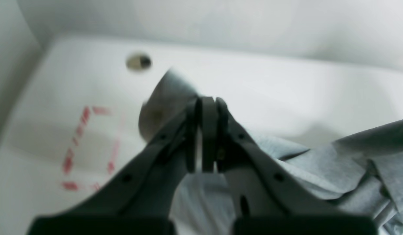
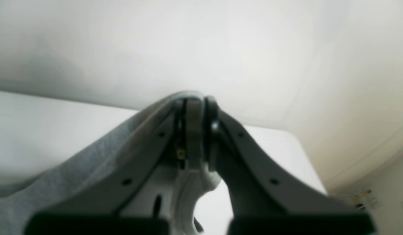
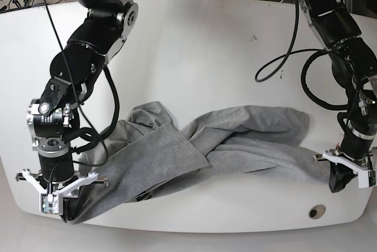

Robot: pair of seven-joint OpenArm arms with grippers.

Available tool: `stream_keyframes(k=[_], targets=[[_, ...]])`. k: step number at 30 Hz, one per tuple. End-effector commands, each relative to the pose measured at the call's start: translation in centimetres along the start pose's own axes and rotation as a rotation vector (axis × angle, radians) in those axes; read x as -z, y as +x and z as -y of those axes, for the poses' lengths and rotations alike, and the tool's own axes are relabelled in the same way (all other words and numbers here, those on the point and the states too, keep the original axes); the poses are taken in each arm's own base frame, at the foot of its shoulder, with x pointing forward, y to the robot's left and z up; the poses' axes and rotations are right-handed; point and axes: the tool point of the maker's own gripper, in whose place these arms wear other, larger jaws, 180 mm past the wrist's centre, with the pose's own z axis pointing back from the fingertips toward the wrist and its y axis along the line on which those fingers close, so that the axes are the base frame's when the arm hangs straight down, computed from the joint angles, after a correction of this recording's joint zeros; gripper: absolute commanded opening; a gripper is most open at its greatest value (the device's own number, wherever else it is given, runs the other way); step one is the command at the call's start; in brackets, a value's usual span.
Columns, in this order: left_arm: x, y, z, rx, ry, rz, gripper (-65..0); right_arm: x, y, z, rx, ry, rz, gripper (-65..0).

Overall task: Fold the T-shirt properly
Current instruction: 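Pull the held fabric apart, right gripper sweeping away from the left gripper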

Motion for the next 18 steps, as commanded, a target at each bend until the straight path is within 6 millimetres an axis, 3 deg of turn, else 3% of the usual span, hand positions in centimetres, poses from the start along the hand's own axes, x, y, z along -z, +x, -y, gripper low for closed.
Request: stream_keyframes(k=[1, 12, 15, 18], targets=[[-0.2, 5.0, 0.3, 0.033, -0.005, 0.115, -65.0, 0.9, 3.3, 0.8, 0.007, -0.002, 0.073, -64.4], [-1.6, 14.6, -3.1, 0.051, 0.075, 0.276, -65.0, 3.0, 8.9, 3.5, 0.007, -0.013, 0.139, -64.4], [-2.0, 16.2, -3.6, 0.062, 0.086, 0.303, -65.0, 3.3, 10.2, 3.6, -0.018, -0.01, 0.147, -64.4], [-2.2, 16.5, -4.5, 0.076, 0.1, 0.299, -65.0, 3.4, 10.6, 3.2, -0.042, -0.001, 0.151, -64.4]])
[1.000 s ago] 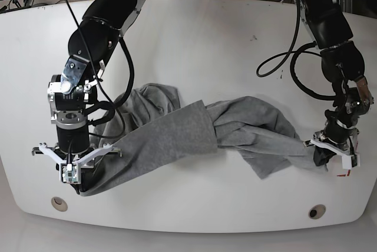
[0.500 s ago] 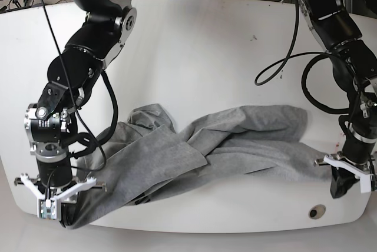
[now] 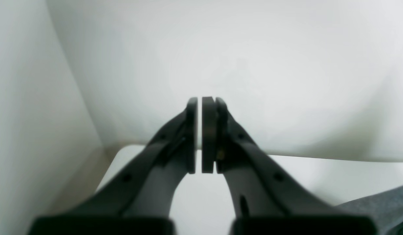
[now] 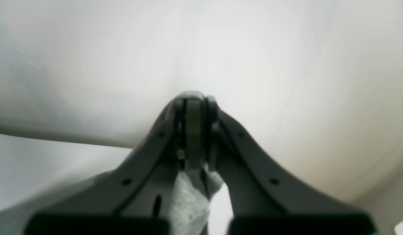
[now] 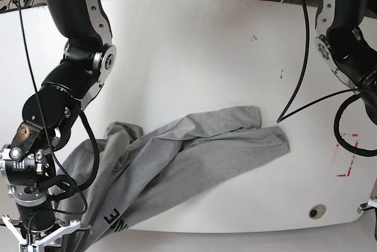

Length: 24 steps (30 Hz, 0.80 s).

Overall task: Fold the T-shirt properly
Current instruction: 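Pull the held fabric apart, right gripper sweeping away from the left gripper, then drag the held shirt edge with the left gripper toward the right gripper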

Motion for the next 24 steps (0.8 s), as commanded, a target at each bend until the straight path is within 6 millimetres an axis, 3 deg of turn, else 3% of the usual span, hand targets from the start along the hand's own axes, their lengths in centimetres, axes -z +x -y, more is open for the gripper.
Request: stream_keyframes(k=[1, 4, 9, 14, 16, 18, 21, 24], targets=[[0.0, 1.1, -0.9, 0.014, 0.008, 0.026, -65.0, -0.1, 2.4, 0.3, -0.017, -0.005, 0.069, -64.4], [0.1, -0.7, -0.8, 0.005, 0.005, -0.016, -65.0, -0.1, 2.5, -0.7, -0.031, 0.014, 0.071, -64.4], [-0.9, -7.3, 0.5, -0.029, -0.019, -0.154, -62.8, -0.6, 1.8, -1.9, -0.043, 0.035, 0.064, -64.5], [-2.2, -13.4, 2.7, -0.093, -0.055, -0.277, -44.0, -0.7, 1.0, -2.4, -0.046, 0.046, 0.051, -64.5], [-3.1, -16.2, 4.4, -0.139, -0.091, -0.33, -30.7, -0.8, 0.5, -2.6, -0.047, 0.049, 0.04, -64.5], [-3.7, -17.8, 5.3, -0.178, -0.115, -0.36, -22.2, -0.7, 0.2, -2.7, -0.045, 0.051, 0.032, -64.5], [-4.4, -20.2, 7.1, -0.25, -0.156, -0.408, -13.6, -0.8, -0.2, -2.8, -0.046, 0.054, 0.024, -64.5], [-5.1, -23.0, 9.1, -0.324, -0.203, -0.475, -12.6, -0.9, -0.9, -3.0, -0.047, 0.058, 0.009, -64.5]])
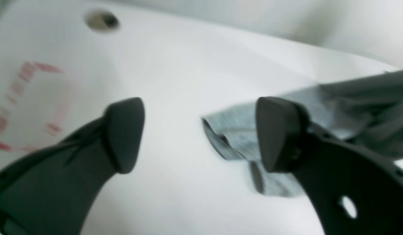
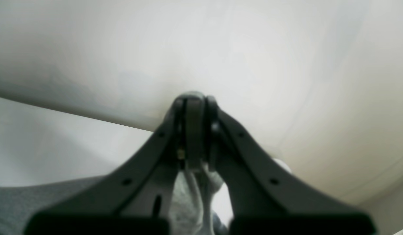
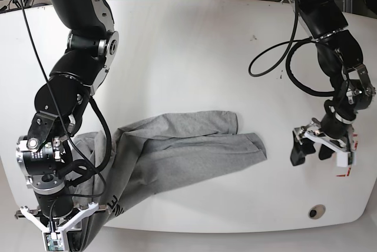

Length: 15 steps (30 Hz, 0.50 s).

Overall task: Fold the T-shirt properly
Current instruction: 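Drag the held shirt edge with the left gripper toward the right gripper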

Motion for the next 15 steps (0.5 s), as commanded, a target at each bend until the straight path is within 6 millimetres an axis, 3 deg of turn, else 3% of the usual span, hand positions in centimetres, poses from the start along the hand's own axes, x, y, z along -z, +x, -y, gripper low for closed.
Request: stream_keyframes(k=[1, 15], targets=[[0.7, -0.3, 1.1, -0.04, -0.054, 0.011, -12.6, -0.3, 2.2, 0.5, 0.0, -0.014, 0.076, -64.5], [4.7, -9.7, 5.4, -0.171, -0.174, -0.235, -12.6, -0.4, 0.4, 0.1, 0.004, -0.004, 0.038, -64.5]])
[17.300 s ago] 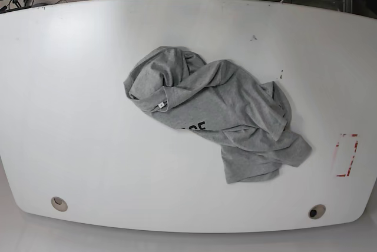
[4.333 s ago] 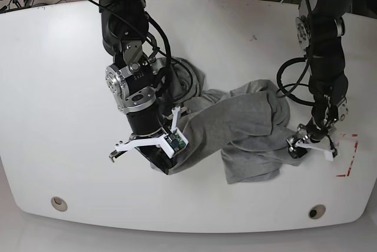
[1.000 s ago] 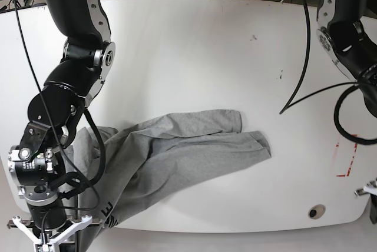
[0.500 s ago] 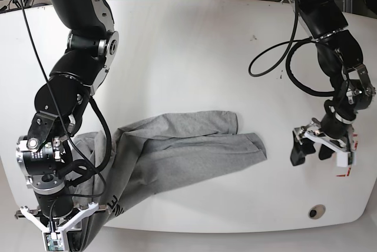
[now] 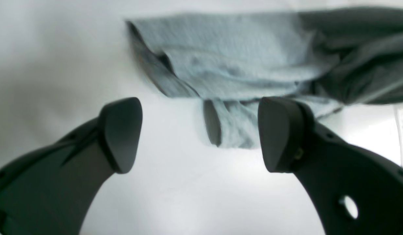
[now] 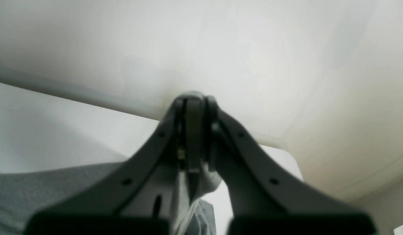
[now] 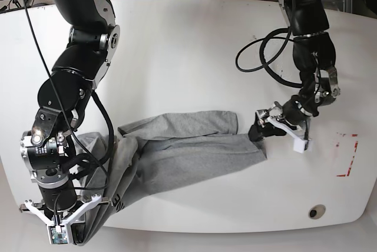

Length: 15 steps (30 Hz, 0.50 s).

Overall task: Fold the T-shirt properly
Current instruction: 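Drag the held shirt edge with the left gripper toward the right gripper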

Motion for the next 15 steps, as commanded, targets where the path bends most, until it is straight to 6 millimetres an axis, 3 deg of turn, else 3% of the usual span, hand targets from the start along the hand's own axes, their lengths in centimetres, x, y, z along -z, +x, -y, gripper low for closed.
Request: stream_keyframes(k=[1, 5, 15], targets=[[0.6, 0.7, 0.8, -0.003, -0.031, 0.019, -12.6, -0.3, 2.1, 0.7, 0.001, -0.017, 0.073, -64.5], [2.0, -1.7, 1.5, -0.021, -0.051, -0.051, -12.5, -0.4, 1.9, 0.6, 0.001, -0.016, 0.07, -64.7], [4.5, -4.9, 2.5, -0.085, -0.081, -0.151, -12.5, -0.7, 1.6, 0.5, 0.0, -0.015, 0.069, -64.7]])
